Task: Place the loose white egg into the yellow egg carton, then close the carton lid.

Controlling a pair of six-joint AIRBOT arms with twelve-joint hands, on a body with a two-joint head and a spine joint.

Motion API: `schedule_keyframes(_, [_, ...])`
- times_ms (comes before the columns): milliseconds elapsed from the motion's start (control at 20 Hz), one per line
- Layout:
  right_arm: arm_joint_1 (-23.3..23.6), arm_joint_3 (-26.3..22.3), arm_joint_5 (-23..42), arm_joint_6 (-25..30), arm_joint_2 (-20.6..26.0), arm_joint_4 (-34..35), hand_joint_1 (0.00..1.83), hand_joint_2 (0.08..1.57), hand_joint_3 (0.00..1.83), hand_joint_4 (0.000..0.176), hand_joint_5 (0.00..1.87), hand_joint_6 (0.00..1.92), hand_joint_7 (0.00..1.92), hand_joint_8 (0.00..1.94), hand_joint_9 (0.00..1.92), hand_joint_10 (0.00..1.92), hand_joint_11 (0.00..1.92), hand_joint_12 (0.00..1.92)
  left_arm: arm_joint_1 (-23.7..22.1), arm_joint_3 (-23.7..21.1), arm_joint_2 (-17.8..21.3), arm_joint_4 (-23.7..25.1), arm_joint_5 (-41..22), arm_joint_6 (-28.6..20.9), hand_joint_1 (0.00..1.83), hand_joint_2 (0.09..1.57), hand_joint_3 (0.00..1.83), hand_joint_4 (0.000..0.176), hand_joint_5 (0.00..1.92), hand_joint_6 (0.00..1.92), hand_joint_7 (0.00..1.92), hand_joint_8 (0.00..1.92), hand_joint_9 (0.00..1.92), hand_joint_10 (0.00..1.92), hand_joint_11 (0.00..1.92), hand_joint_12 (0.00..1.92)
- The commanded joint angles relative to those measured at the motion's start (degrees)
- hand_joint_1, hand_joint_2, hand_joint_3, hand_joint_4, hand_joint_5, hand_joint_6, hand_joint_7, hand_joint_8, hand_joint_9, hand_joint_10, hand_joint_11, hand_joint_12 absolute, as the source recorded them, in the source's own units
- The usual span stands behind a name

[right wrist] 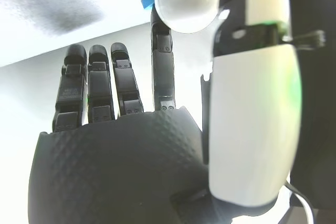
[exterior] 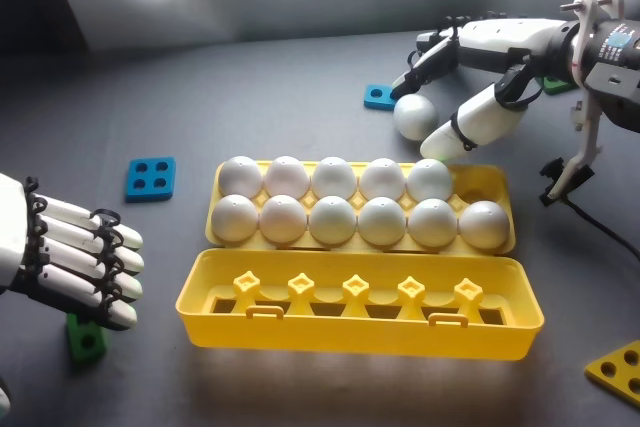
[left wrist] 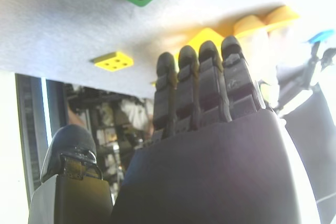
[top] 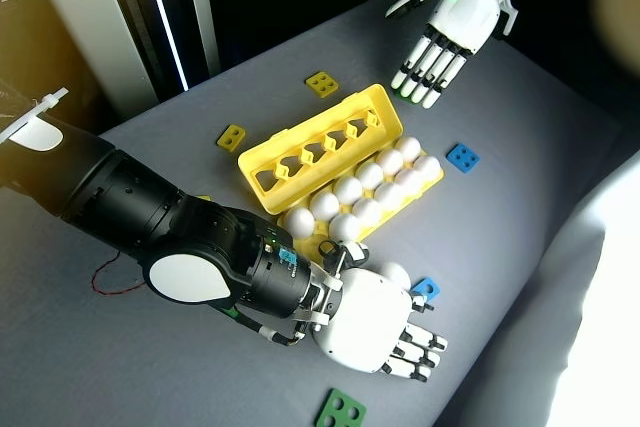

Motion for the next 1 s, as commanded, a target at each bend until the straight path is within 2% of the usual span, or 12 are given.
schedule_keyframes(0, [0.03,0.36,5.4,0.39,0.63,0.65,0.91,0.85,0.0,0.176,0.53,0.0,0.0,0.0,0.0,0.0,0.0,0.21,-0.15,0.19,0.5,-3.02,-2.99,-0.03,0.0,1.12,0.0,0.0,0.26,0.0,0.18,0.0,0.08,0.0,0.0,0.0])
schedule_keyframes(200, [-0.01,0.36,6.55,0.4,0.62,-0.85,0.96,0.84,0.0,0.176,0.62,0.01,0.0,0.0,0.0,0.0,0.0,0.13,-0.15,0.23,0.48,-3.0,-3.01,-0.03,0.0,1.13,0.0,0.0,0.27,0.01,0.19,0.01,0.08,0.01,0.01,0.01])
schedule_keyframes(250, [0.02,0.36,6.68,0.4,0.62,-1.02,0.91,0.86,0.0,0.176,0.51,0.0,0.0,0.0,0.0,0.0,0.0,0.18,-0.15,0.25,0.47,-3.0,-3.01,-0.03,0.0,1.12,0.0,0.0,0.26,0.0,0.17,0.0,0.07,0.0,0.0,0.0])
schedule_keyframes(300, [0.07,0.36,6.81,0.4,0.62,-1.13,0.9,0.87,0.0,0.176,0.51,0.0,0.0,0.0,0.0,0.0,0.0,0.16,-0.15,0.3,0.45,-2.98,-3.01,-0.03,0.0,1.12,0.0,0.0,0.25,0.0,0.17,0.0,0.06,0.0,0.0,0.0])
schedule_keyframes(450, [0.22,0.35,7.32,0.4,0.61,-1.25,0.96,0.85,0.0,0.176,0.64,0.0,0.03,0.01,0.0,0.0,0.0,0.09,-0.15,0.59,0.32,-2.97,-3.01,-0.03,0.0,1.13,0.0,0.0,0.27,0.01,0.18,0.0,0.07,0.0,0.0,0.0])
schedule_keyframes(700, [0.23,0.32,9.08,0.42,0.61,-4.25,0.95,0.86,0.0,0.176,0.58,0.01,0.03,0.0,0.0,0.0,0.0,0.13,-0.15,0.71,0.27,-2.97,-3.01,-0.04,0.0,1.12,0.0,0.0,0.26,0.0,0.18,0.0,0.07,0.0,0.0,0.0])
schedule_keyframes(950, [-0.29,0.33,9.53,0.42,0.69,-4.98,0.96,0.85,0.0,0.176,0.57,0.01,0.06,0.01,0.0,0.0,0.0,0.03,-0.15,0.74,0.27,-2.97,-3.01,-0.05,0.0,1.12,0.0,0.0,0.26,0.0,0.17,0.0,0.05,0.0,0.0,0.0])
